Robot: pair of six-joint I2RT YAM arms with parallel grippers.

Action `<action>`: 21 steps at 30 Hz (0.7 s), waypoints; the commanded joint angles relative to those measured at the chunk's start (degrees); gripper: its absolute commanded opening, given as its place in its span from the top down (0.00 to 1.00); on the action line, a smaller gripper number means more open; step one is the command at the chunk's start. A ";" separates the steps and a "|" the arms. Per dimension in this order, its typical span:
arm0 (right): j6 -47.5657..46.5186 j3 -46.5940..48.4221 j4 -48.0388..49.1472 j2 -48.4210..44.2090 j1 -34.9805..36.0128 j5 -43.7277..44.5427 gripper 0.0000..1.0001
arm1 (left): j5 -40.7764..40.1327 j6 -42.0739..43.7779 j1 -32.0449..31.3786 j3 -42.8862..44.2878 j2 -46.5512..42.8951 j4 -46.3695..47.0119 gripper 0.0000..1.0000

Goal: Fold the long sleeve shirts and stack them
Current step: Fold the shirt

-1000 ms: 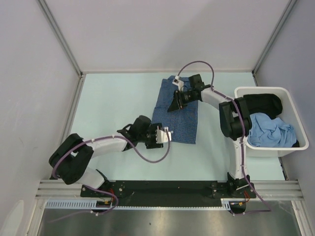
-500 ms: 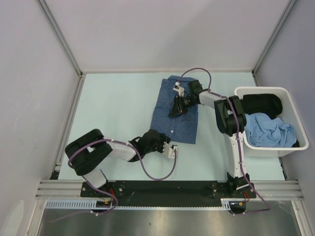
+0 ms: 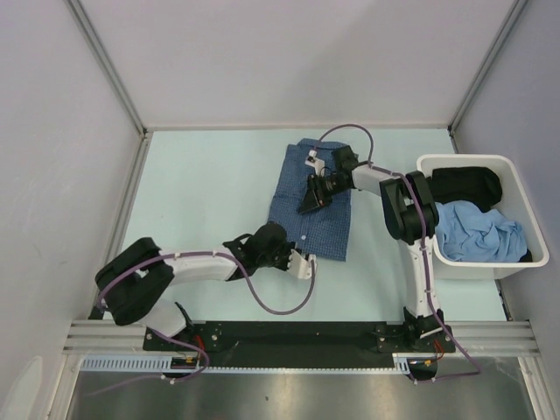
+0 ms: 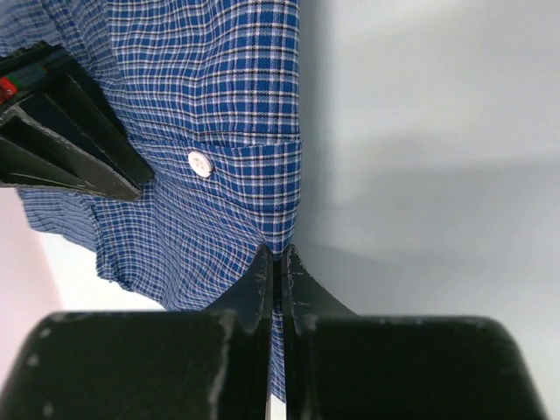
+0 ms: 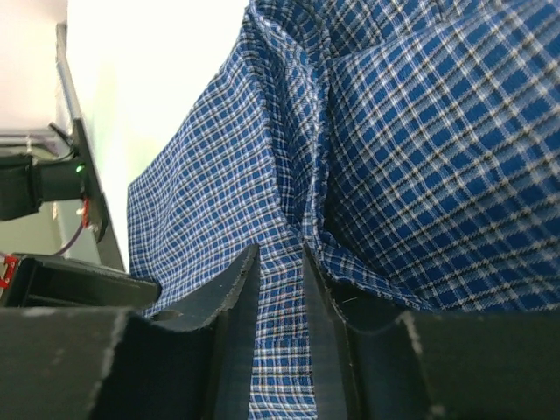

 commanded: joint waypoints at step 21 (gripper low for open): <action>-5.05 -12.60 -2.35 -12.69 4.46 -2.40 0.64 | 9.17 -20.99 -8.58 8.40 -14.58 -33.72 1.00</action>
